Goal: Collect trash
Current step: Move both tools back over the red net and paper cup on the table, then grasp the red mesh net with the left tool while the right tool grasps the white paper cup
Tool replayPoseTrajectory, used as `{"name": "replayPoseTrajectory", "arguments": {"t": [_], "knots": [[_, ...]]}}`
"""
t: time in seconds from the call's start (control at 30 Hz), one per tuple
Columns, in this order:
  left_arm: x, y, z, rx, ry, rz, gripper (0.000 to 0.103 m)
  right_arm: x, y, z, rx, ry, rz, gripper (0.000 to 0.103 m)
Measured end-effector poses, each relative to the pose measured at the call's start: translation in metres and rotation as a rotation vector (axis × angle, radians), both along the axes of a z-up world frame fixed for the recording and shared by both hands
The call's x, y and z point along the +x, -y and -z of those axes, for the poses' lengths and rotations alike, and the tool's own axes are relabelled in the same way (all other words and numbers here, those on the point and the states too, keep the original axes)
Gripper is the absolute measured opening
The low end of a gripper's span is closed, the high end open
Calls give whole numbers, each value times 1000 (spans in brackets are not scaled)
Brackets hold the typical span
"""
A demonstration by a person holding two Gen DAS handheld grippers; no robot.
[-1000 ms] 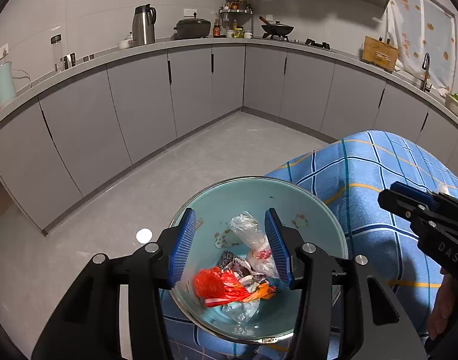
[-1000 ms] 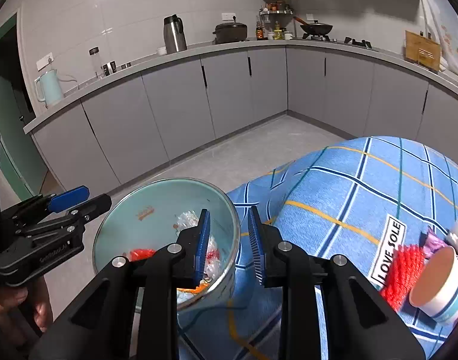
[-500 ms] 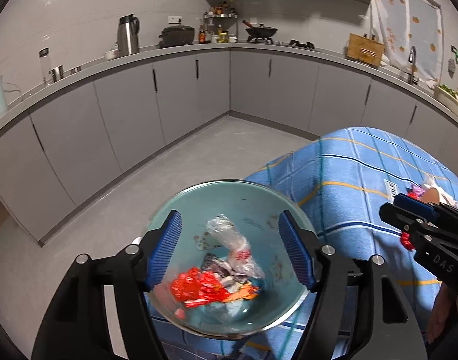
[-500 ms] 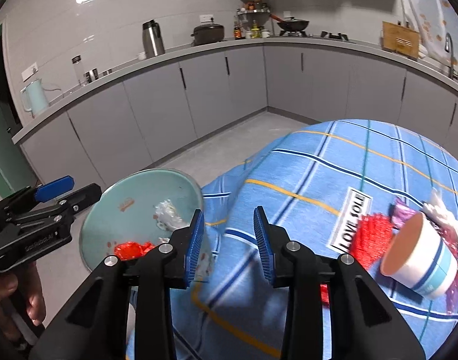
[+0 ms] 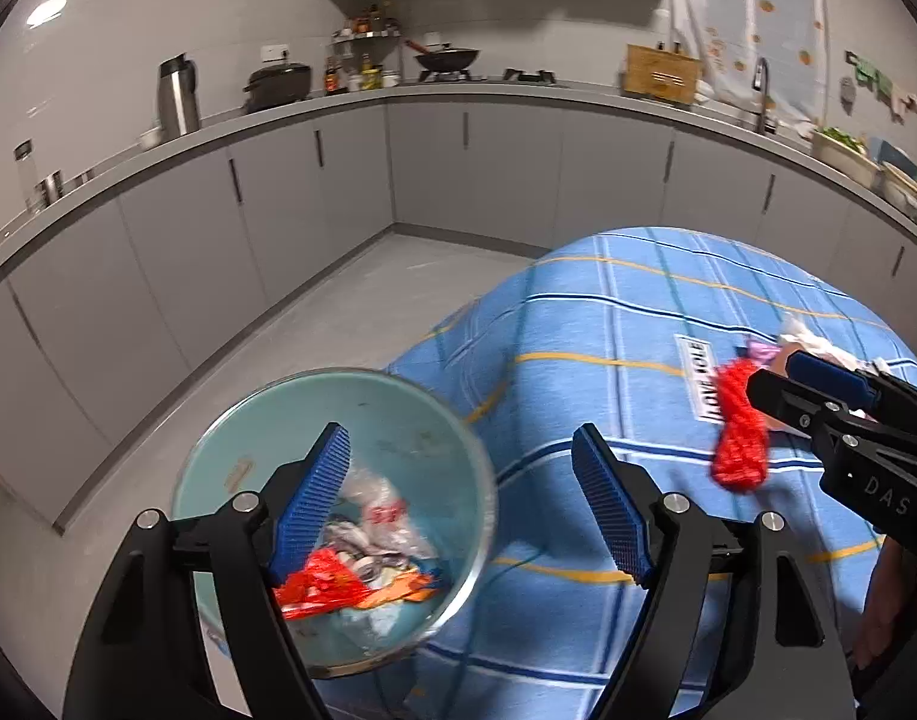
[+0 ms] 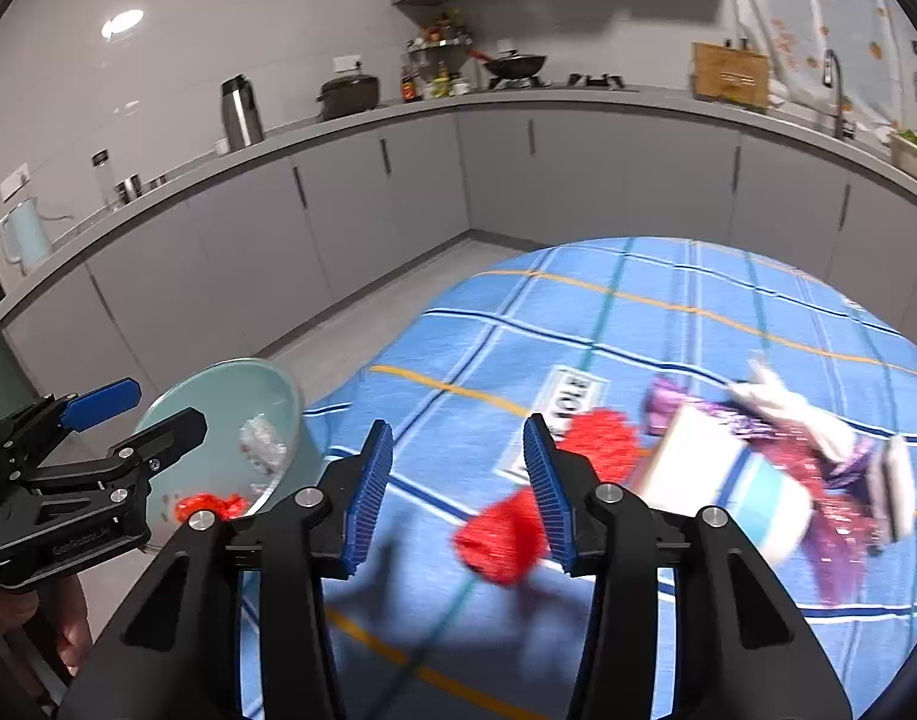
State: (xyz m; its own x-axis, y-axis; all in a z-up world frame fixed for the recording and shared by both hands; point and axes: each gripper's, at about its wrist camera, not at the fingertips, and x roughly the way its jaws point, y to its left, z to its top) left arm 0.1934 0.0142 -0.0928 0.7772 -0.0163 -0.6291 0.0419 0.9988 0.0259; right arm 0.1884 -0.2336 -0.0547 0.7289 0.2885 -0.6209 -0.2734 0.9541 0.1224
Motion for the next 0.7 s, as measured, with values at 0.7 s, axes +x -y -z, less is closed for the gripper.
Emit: {"name": "replayPoseTrajectory", "arguments": {"t": [0.7], "knots": [[22, 115, 9, 49, -13, 226, 83, -26, 115, 11, -30, -1, 259, 59]]}}
